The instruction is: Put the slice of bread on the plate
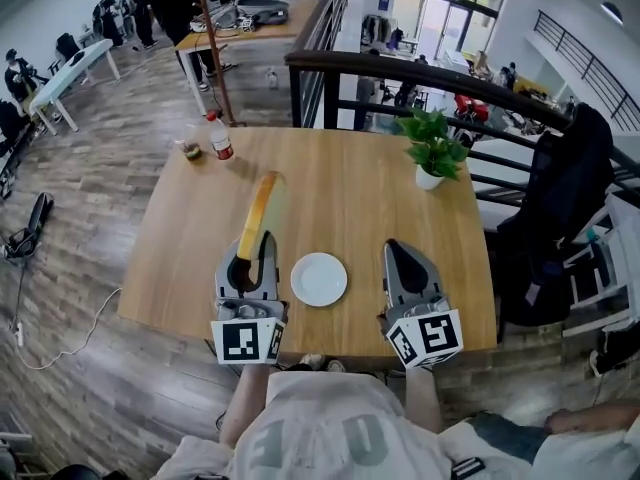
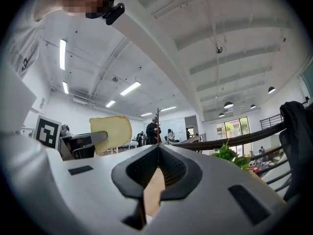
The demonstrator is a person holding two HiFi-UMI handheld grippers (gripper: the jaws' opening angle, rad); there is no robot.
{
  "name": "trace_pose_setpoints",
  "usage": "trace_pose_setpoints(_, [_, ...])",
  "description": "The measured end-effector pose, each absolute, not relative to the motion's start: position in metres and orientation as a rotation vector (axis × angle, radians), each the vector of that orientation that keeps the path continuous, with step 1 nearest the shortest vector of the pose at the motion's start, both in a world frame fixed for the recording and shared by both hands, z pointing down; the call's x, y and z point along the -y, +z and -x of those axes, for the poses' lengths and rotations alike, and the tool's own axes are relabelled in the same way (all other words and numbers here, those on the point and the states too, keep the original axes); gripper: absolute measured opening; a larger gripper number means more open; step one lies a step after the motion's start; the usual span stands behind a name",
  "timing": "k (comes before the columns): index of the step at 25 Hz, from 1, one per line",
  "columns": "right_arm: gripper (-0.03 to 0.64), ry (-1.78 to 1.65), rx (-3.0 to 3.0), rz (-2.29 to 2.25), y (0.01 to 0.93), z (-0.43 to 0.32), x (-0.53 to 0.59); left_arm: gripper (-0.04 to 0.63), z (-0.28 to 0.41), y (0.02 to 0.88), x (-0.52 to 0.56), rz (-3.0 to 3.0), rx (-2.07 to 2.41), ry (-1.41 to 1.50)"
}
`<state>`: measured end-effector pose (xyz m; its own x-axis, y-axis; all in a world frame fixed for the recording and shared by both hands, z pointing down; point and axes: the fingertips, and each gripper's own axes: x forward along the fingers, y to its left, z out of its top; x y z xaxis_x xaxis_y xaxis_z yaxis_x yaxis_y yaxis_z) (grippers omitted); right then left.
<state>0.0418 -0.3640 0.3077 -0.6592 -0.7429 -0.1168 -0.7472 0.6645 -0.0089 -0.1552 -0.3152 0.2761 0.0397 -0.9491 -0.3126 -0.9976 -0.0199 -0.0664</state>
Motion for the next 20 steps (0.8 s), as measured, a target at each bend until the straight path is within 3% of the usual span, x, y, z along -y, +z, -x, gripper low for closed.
trace_pose_setpoints(4, [0.018,0.079,-2.758,1.278,0.308,-0.040,0.365,0.091,0.156,0.284,0.327,2.081,-1.957,0.171])
trace_pose_setpoints(20, [0.018,0.007,-2.821,1.455,0.342,-0.042,0.367,0.091,0.129,0.427,0.375,2.061,-1.716,-0.711])
